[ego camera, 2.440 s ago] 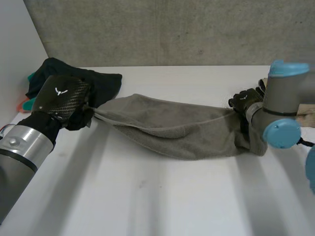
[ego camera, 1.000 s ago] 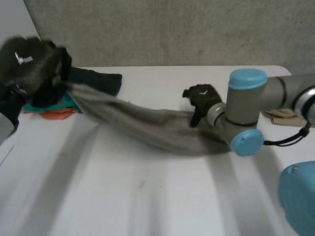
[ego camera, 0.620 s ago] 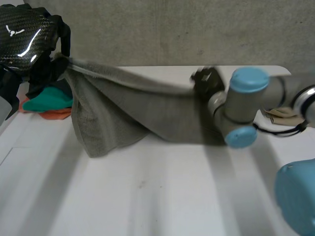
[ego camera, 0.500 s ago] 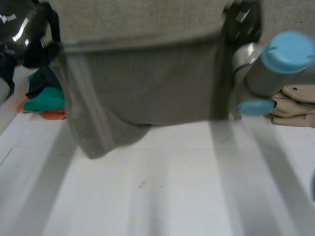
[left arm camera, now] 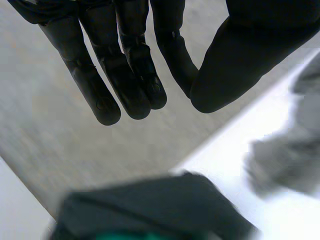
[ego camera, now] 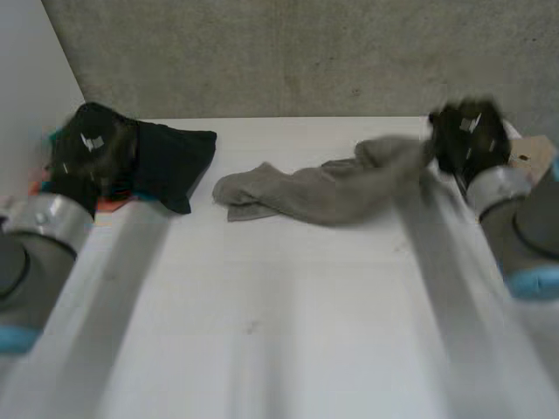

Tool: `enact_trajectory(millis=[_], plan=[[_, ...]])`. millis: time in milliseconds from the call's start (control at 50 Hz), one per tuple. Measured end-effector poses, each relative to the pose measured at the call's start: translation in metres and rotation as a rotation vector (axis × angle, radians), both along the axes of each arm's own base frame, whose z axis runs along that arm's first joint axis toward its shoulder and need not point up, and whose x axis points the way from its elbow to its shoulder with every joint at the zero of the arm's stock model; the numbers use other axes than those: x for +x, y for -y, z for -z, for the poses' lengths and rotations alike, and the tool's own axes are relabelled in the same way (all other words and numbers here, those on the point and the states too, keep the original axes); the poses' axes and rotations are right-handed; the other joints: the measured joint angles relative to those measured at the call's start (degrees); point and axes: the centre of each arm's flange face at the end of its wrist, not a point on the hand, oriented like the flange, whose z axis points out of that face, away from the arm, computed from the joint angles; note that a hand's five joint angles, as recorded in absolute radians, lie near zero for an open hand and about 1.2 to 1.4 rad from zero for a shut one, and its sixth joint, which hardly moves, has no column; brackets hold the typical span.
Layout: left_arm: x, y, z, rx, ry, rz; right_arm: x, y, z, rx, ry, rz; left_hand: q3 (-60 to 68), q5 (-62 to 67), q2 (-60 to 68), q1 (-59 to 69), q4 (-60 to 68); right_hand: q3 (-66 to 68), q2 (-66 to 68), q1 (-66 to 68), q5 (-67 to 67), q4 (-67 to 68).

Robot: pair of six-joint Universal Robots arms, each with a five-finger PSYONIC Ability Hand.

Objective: Fold the laundry.

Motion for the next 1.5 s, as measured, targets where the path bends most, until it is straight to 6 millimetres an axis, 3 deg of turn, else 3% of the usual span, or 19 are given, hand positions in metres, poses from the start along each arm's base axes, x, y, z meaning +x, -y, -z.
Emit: enact_trajectory(millis=[40,100,200,360,500,580,660,780,820,840,860,920,1000,1100,1160,1260,1380,1480,1500], plan=[[0.000,-0.011,0.018,0.061,0.011,0.026,0.000,-0.014,0.027,0.082,-0.054,-0.041,-7.1,-6.7,-8.2,-6.9,-7.3,0.0,0.0,0.0,0.0,0.0],[-0.002,-0.022,0.031,0.111,0.012,0.059,0.002,-0.027,0.048,0.135,-0.113,-0.087,-31.9,-31.7,-32.6,-32.9,-32.9,0.1,0.0,0.0,0.0,0.0],[-0.009,-0.029,0.031,0.130,-0.015,0.086,0.009,-0.038,0.047,0.122,-0.157,-0.129,-49.3,-49.8,-50.0,-47.6,-50.5,0.1,0.0,0.0,0.0,0.0],[-0.030,-0.015,0.002,0.052,-0.092,0.110,0.026,-0.064,-0.006,-0.009,-0.124,-0.210,-50.6,-51.4,-51.3,-47.8,-51.5,0.1,0.0,0.0,0.0,0.0],[-0.069,-0.002,-0.009,0.022,-0.113,0.226,0.035,-0.103,-0.057,-0.121,-0.085,-0.338,-50.6,-51.4,-51.3,-47.8,-51.5,0.1,0.0,0.0,0.0,0.0],[-0.099,0.002,0.006,0.071,-0.089,0.316,0.036,-0.127,-0.081,-0.171,-0.056,-0.408,-52.1,-52.4,-52.4,-49.0,-52.7,0.1,0.0,0.0,0.0,0.0],[-0.127,0.000,0.036,0.168,-0.046,0.396,0.035,-0.154,-0.108,-0.218,-0.004,-0.473,-53.1,-53.4,-54.6,-50.5,-53.8,0.1,0.0,0.0,0.0,0.0],[-0.155,-0.023,0.085,0.352,0.026,0.488,0.027,-0.175,-0.138,-0.259,0.104,-0.525,-51.9,-51.3,-51.8,-48.7,-52.5,0.1,0.0,0.0,0.0,0.0],[-0.160,-0.032,0.093,0.397,0.045,0.511,0.024,-0.172,-0.141,-0.260,0.127,-0.522,-33.1,-32.2,-33.5,-27.2,-33.5,0.1,0.0,0.0,0.0,0.0],[-0.161,-0.037,0.097,0.421,0.056,0.523,0.022,-0.167,-0.141,-0.258,0.138,-0.513,-33.1,-32.2,-33.5,-27.2,-33.5,0.1,0.0,0.0,0.0,0.0],[-0.162,-0.039,0.097,0.429,0.061,0.527,0.020,-0.161,-0.139,-0.252,0.142,-0.501,-7.1,-6.6,-7.0,-0.7,-7.3,0.1,0.0,0.0,0.0,0.0],[-0.158,-0.037,0.087,0.415,0.058,0.499,0.014,-0.139,-0.131,-0.227,0.143,-0.458,-1.2,-2.4,-0.9,0.7,-1.1,0.1,0.0,0.0,0.0,0.0],[-0.145,-0.017,0.058,0.320,0.024,0.399,0.010,-0.110,-0.116,-0.191,0.128,-0.406,-0.4,-2.4,-0.4,0.7,-0.3,0.1,0.0,0.0,0.0,0.0],[-0.120,0.025,-0.016,0.036,-0.099,0.222,0.011,-0.058,-0.101,-0.177,0.087,-0.284,-0.4,-2.4,-0.4,0.7,-0.3,0.1,0.0,0.0,0.0,0.0],[-0.111,0.036,-0.060,-0.124,-0.166,0.188,0.020,-0.036,-0.108,-0.220,0.091,-0.204,-0.4,-2.4,-0.4,0.7,-0.3,0.1,0.3,0.0,0.0,0.0],[-0.104,0.037,-0.104,-0.262,-0.220,0.167,0.038,-0.021,-0.135,-0.315,0.158,-0.118,-0.3,-2.4,-0.3,0.7,-0.3,0.1,0.3,0.0,0.0,0.1],[-0.092,0.027,-0.111,-0.270,-0.233,0.090,0.054,-0.028,-0.151,-0.387,0.249,-0.129,-0.3,-2.4,-0.3,0.7,-0.3,0.1,0.3,0.0,0.0,0.1],[-0.085,0.007,-0.084,-0.178,-0.192,0.043,0.058,-0.038,-0.136,-0.367,0.252,-0.157,-0.2,-2.4,-0.2,0.7,-0.2,0.1,0.3,0.0,0.0,0.1],[-0.084,-0.005,-0.066,-0.124,-0.161,0.038,0.058,-0.041,-0.125,-0.342,0.237,-0.165,-0.2,-2.4,-0.2,0.7,-0.2,0.1,0.3,0.0,0.0,0.1]])
